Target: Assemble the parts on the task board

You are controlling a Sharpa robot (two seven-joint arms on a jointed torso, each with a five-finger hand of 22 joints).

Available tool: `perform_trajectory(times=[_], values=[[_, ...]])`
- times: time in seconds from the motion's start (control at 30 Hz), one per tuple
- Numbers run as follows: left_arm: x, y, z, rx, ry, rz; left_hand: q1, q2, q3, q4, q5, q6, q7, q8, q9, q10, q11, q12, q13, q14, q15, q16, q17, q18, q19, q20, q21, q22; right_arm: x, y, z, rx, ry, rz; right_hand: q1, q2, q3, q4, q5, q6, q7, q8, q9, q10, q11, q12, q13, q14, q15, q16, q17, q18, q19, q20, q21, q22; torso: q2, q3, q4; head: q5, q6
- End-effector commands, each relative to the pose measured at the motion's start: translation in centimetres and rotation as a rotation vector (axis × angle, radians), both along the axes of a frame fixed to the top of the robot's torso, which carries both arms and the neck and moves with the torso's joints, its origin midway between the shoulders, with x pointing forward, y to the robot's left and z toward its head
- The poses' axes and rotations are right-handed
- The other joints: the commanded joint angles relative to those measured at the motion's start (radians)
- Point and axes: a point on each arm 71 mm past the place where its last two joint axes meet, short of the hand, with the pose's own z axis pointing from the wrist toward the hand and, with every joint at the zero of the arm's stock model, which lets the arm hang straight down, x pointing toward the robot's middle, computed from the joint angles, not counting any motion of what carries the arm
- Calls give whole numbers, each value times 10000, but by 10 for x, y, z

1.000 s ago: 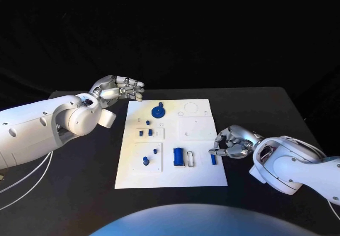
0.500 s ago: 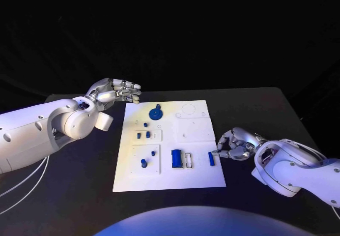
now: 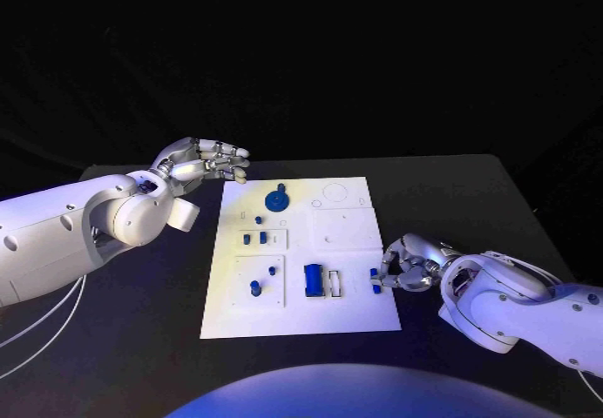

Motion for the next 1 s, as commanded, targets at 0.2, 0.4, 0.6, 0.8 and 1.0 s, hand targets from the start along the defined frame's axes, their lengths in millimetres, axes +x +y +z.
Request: perform_trajectory(times=[0.2,0.4,0.6,0.8,1.0], values=[[-1,-1,1,-151,-42,-120,-119,-20,17,52,-27,-93,7,33,-13,-70,-19,47,11,-52,-8,-34,11,105,77,-1,-55,-11,-2,6,-6,-747,150,602,-25,-7,-23,-30,-18,83,-33,27,-2,-17,-16,-25,1147,818,16,-27,1355,-82,830,73,-8,2449,4,3,-7,2,-6],[-1,-1,1,-148,-43,-111,-118,-20,21,59,-27,-94,8,37,-13,-74,-18,52,13,-55,-7,-34,20,105,89,-1,-74,-22,-2,11,-9,-1068,21,950,123,-40,7,-47,-13,98,-49,19,-14,-13,-33,-23,1150,816,-2,-32,1345,-83,831,58,-4,2450,2,13,-14,9,-22],[-1,-1,2,-150,-40,-119,-118,-20,21,59,-27,-94,8,37,-13,-74,-18,52,13,-55,-7,-34,20,105,89,-1,-74,-22,-2,16,-10,-1401,-91,1275,718,-53,322,-71,18,138,-87,-43,-76,-9,-72,-23,1157,820,-40,-30,1361,-90,841,20,25,2459,3,11,-12,12,-43],[-1,-1,2,-149,-35,-122,-118,-20,21,59,-27,-94,8,37,-13,-74,-18,52,13,-55,-7,-34,20,105,89,-1,-74,-22,-2,19,-12,-1730,-116,1468,1798,-449,2044,-119,25,361,-101,-257,-302,-27,-100,-51,1160,825,-79,-27,1392,-101,859,-39,78,2474,3,6,-15,0,-51],[-1,0,2,-144,-32,-114,-118,-20,21,59,-27,-94,8,37,-13,-74,-18,52,13,-55,-7,-34,20,105,89,-1,-74,-22,-2,20,-12,-1873,-184,1487,2115,-735,3845,-558,14,566,-85,-314,-379,-36,-102,-62,1172,825,-74,-29,1402,-105,864,-35,96,2479,-5,8,-14,9,-62]])
